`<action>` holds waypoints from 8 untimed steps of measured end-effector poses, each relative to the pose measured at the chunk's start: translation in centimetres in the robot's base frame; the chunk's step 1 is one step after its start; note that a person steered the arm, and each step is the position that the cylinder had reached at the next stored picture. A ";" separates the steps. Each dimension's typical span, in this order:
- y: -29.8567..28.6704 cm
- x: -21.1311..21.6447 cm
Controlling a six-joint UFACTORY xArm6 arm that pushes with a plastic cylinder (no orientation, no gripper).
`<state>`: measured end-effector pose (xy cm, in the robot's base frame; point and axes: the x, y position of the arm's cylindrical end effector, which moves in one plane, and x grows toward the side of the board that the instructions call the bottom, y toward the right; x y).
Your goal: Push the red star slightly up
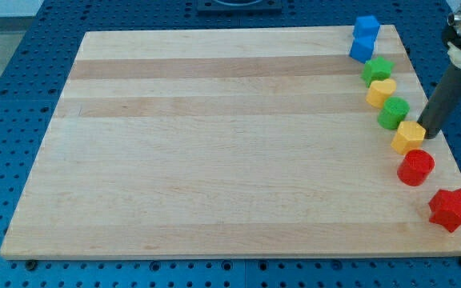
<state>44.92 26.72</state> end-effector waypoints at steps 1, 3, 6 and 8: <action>-0.7 0.0; 1.5 0.0; 7.7 9.9; 5.8 15.2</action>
<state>60.17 32.50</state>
